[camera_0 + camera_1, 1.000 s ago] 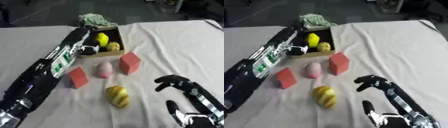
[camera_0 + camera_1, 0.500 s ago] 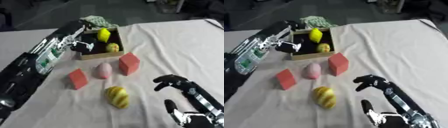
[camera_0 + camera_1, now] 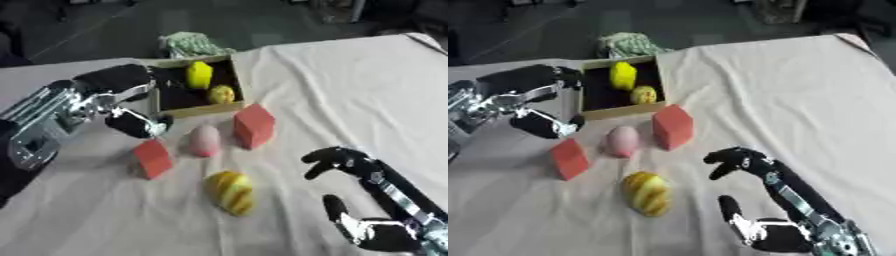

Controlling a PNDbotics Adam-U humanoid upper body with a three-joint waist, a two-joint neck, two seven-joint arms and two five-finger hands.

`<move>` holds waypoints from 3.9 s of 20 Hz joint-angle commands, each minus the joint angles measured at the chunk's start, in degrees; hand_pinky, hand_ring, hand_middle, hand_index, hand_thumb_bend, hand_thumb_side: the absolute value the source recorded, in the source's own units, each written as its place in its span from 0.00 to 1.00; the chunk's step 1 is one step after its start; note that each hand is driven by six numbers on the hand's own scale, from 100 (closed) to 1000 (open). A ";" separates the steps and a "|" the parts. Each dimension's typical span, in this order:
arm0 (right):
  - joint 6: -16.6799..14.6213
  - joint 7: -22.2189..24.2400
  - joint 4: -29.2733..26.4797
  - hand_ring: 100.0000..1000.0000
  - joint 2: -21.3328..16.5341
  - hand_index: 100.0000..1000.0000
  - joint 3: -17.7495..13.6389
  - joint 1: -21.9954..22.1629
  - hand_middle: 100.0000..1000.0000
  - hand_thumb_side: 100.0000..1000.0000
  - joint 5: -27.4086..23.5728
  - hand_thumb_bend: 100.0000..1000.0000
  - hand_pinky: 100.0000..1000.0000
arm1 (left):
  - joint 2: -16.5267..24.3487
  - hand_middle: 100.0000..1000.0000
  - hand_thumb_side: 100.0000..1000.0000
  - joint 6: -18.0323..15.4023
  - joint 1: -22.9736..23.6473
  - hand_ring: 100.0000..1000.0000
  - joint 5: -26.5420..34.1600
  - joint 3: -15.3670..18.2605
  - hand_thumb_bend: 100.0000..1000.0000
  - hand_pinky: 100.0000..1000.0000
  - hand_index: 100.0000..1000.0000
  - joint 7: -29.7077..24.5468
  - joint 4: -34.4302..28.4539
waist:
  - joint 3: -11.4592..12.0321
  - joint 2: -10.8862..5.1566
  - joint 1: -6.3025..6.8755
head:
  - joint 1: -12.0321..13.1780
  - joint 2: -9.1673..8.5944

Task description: Pick up objects on the table and place them in the box.

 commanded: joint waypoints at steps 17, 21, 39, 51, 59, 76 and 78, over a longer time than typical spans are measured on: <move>-0.26 0.09 -0.47 0.65 -1.07 0.90 -0.01 -0.43 0.77 0.37 0.32 0.00 0.66 | 8.94 0.83 0.49 -17.85 5.61 0.81 -17.13 6.02 0.67 0.82 0.88 -11.08 -16.58 | -0.19 -1.11 0.09 | 0.11 -0.54; -0.28 0.13 -0.46 0.65 -1.02 0.90 0.00 -0.45 0.77 0.37 0.32 0.00 0.66 | 7.15 0.83 0.50 -20.30 5.26 0.81 -20.59 5.57 0.69 0.81 0.88 -8.47 -12.56 | -0.19 -1.10 0.01 | 0.09 -0.48; -0.33 0.23 -0.52 0.65 -0.57 0.90 0.02 -0.65 0.77 0.37 0.03 0.00 0.66 | -1.14 0.80 0.44 -24.36 3.95 0.79 -31.63 3.84 0.61 0.81 0.86 3.18 1.21 | -0.62 -0.92 -0.65 | 0.14 -0.46; -0.31 0.44 -0.50 0.65 -0.26 0.90 0.11 -0.80 0.77 0.37 -0.24 0.00 0.66 | -4.79 0.79 0.41 -23.67 3.16 0.78 -35.14 4.26 0.57 0.80 0.85 7.28 5.85 | -0.98 -0.78 -0.97 | 0.00 -0.34; -0.32 0.58 -0.50 0.65 -0.08 0.90 0.20 -0.85 0.77 0.37 -0.33 0.00 0.66 | -7.25 0.75 0.37 -23.61 2.67 0.76 -36.80 4.24 0.49 0.79 0.81 10.31 9.33 | -1.16 -0.65 -1.16 | -0.02 -0.33; -0.31 0.55 -0.42 0.65 -0.07 0.90 0.03 -0.71 0.77 0.37 -0.13 0.00 0.66 | -5.82 0.56 0.18 -17.53 2.93 0.66 -27.48 8.27 0.16 0.74 0.54 12.96 4.47 | -0.75 -0.77 -1.05 | -0.55 -0.16; -0.31 0.54 -0.40 0.65 -0.08 0.90 0.05 -0.66 0.77 0.37 -0.10 0.00 0.66 | -5.66 0.56 0.16 -15.54 2.47 0.65 -25.47 9.48 0.11 0.74 0.54 12.68 3.82 | -0.66 -0.82 -1.03 | -0.62 -0.18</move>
